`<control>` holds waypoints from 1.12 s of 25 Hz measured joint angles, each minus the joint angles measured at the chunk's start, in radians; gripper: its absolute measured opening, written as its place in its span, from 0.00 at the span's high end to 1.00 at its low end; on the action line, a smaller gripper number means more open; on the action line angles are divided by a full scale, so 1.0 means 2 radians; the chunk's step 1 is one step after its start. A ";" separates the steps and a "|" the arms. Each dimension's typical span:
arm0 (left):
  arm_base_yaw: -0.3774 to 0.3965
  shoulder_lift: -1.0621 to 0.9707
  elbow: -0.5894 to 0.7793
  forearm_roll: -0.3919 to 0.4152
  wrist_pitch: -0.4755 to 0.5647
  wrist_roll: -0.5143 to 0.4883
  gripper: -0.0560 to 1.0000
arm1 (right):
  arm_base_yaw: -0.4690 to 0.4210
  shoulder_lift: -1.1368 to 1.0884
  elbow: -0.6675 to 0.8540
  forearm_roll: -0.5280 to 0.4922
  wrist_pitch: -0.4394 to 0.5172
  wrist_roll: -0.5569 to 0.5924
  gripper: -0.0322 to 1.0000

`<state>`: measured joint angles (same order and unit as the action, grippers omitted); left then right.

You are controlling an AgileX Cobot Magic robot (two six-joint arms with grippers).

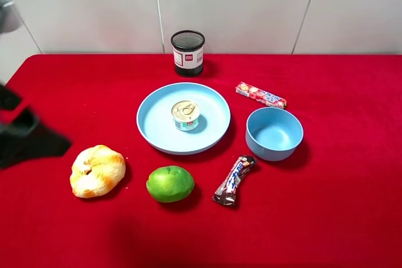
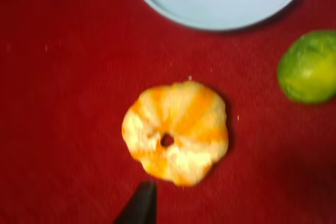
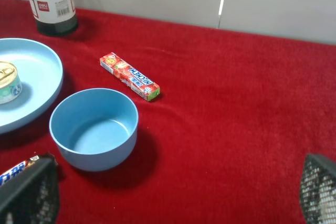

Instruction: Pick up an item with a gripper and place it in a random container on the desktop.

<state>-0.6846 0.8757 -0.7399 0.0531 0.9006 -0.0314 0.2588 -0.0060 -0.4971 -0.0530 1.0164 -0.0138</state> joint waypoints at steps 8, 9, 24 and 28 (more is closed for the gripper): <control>0.000 -0.130 0.072 0.000 0.037 -0.015 0.01 | 0.000 0.000 0.000 0.000 0.000 0.000 0.30; 0.000 -0.140 0.079 0.000 0.040 -0.015 0.01 | 0.000 0.000 0.000 0.000 0.000 0.000 0.30; 0.052 -0.227 0.122 -0.019 0.076 -0.014 0.01 | 0.000 0.000 0.000 0.000 0.000 0.000 0.30; 0.093 -0.288 0.123 -0.019 0.076 -0.014 0.01 | 0.000 0.000 0.000 0.000 0.000 0.000 0.30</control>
<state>-0.4988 0.3000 -0.4948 0.0145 1.0522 -0.0590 0.2588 -0.0060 -0.4971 -0.0530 1.0164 -0.0138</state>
